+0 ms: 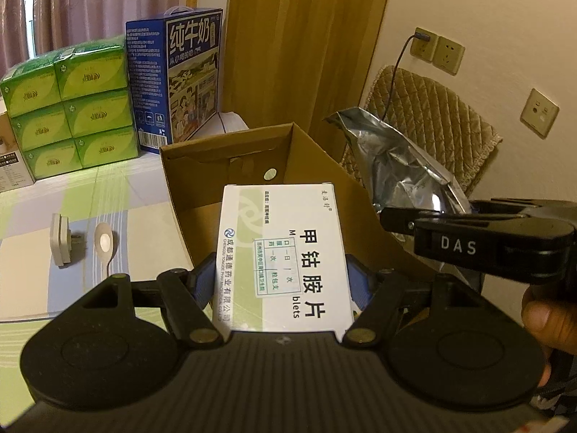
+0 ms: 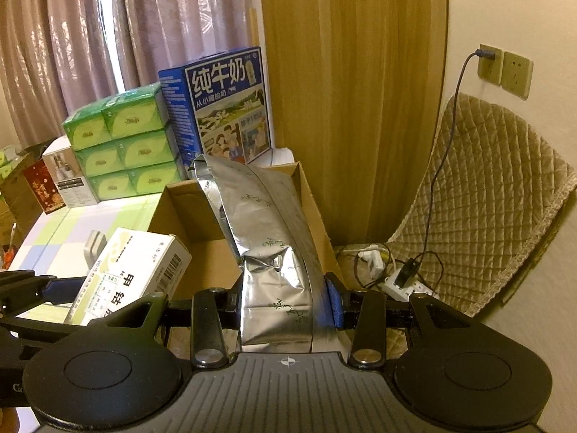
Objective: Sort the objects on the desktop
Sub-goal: 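Carry the medicine box and foil bag over the cardboard box with both grippers, then open the left gripper to drop the medicine box while the right gripper releases the foil bag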
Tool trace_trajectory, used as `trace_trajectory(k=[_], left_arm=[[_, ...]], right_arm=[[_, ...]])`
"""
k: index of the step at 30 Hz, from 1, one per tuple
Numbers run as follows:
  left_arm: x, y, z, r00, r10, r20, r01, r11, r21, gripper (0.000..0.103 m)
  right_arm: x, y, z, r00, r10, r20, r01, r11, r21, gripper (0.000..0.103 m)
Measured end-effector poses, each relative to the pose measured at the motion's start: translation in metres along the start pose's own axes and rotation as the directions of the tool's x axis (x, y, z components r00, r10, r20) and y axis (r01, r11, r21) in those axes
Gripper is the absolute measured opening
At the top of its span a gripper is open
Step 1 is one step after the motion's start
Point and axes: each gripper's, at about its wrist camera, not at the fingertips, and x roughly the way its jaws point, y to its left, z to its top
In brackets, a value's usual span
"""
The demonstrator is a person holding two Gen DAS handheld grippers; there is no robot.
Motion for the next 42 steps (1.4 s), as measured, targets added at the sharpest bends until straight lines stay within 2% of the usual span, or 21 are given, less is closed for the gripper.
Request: trace_trajectory(k=[13, 14, 16, 26, 32, 38, 40, 42], left_arm=[[0.025, 0.002, 0.005, 1.0, -0.009, -0.013, 0.009, 0.999, -0.04, 0.068], [0.026, 0.003, 0.007, 1.0, -0.001, -0.014, 0.001, 0.999, -0.041, 0.076], [0.027, 0.005, 0.008, 1.0, 0.007, -0.009, -0.007, 0.999, -0.044, 0.079], [0.015, 0.029, 0.005, 0.999, 0.052, 0.007, -0.051, 0.997, -0.053, 0.079], [0.006, 0.041, -0.001, 0.996, 0.083, 0.016, -0.081, 0.995, -0.059, 0.079], [-0.001, 0.052, -0.012, 0.995, 0.096, 0.006, -0.095, 0.993, -0.063, 0.081], [-0.004, 0.055, -0.016, 0.995, 0.103, 0.001, -0.103, 0.993, -0.063, 0.083], [-0.008, 0.057, -0.02, 0.994, 0.11, 0.0, -0.11, 0.992, -0.064, 0.084]], right_arm=[[0.017, -0.011, -0.001, 0.999, -0.025, -0.02, 0.025, 1.0, 0.014, 0.039], [0.017, -0.011, -0.002, 0.999, -0.026, -0.022, 0.026, 1.0, 0.013, 0.039], [0.018, -0.01, -0.002, 0.999, -0.026, -0.024, 0.026, 1.0, 0.013, 0.039], [0.021, -0.004, -0.003, 0.999, -0.014, -0.032, 0.015, 1.0, 0.017, 0.039], [0.021, 0.005, 0.006, 0.999, 0.034, -0.007, -0.034, 0.999, 0.031, 0.039], [0.018, 0.007, 0.004, 0.999, 0.037, -0.008, -0.037, 0.999, 0.022, 0.04], [0.015, 0.005, -0.001, 0.999, 0.036, -0.015, -0.036, 0.999, 0.026, 0.041], [0.011, 0.002, -0.006, 0.999, 0.03, -0.018, -0.03, 0.999, 0.037, 0.047]])
